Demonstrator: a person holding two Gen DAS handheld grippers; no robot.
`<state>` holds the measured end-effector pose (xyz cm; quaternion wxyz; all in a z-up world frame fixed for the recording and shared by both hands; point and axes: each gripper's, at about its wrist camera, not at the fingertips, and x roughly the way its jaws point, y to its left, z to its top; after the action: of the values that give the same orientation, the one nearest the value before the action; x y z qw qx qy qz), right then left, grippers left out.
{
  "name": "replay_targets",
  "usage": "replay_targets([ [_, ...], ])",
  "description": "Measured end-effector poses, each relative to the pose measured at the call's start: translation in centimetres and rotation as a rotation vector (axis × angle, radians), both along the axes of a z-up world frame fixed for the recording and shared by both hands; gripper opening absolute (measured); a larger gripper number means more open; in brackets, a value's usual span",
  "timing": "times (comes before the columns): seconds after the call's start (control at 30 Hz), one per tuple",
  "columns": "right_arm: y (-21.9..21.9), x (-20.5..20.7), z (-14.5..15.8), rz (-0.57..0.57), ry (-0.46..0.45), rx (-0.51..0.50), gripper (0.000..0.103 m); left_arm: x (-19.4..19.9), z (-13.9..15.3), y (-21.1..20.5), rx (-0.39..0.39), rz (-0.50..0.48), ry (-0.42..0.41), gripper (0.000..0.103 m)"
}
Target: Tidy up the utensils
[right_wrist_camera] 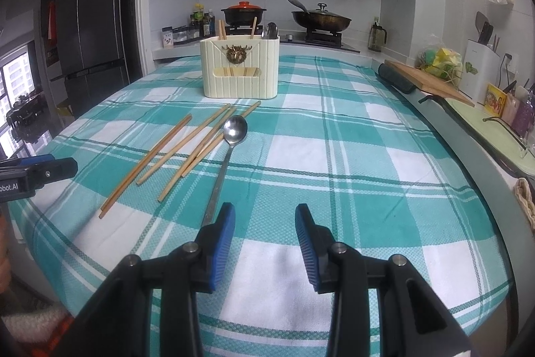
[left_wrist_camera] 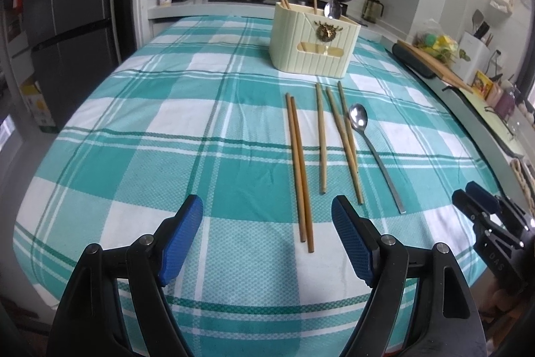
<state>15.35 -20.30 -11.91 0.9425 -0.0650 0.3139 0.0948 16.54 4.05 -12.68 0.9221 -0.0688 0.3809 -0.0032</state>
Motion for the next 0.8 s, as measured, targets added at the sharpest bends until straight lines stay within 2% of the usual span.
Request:
replay_targets([
  [0.2, 0.5, -0.4, 0.4, 0.022, -0.019, -0.008, 0.038, 0.6, -0.1, -0.1, 0.005, -0.001, 0.01, 0.081],
  [0.4, 0.3, -0.3, -0.2, 0.027, 0.011, -0.009, 0.038, 0.8, -0.4, 0.2, -0.005, 0.012, 0.026, 0.081],
  [0.8, 0.6, -0.3, -0.3, 0.045, 0.005, -0.01, 0.038, 1.8, -0.9, 0.7, -0.02, 0.015, 0.053, 0.084],
])
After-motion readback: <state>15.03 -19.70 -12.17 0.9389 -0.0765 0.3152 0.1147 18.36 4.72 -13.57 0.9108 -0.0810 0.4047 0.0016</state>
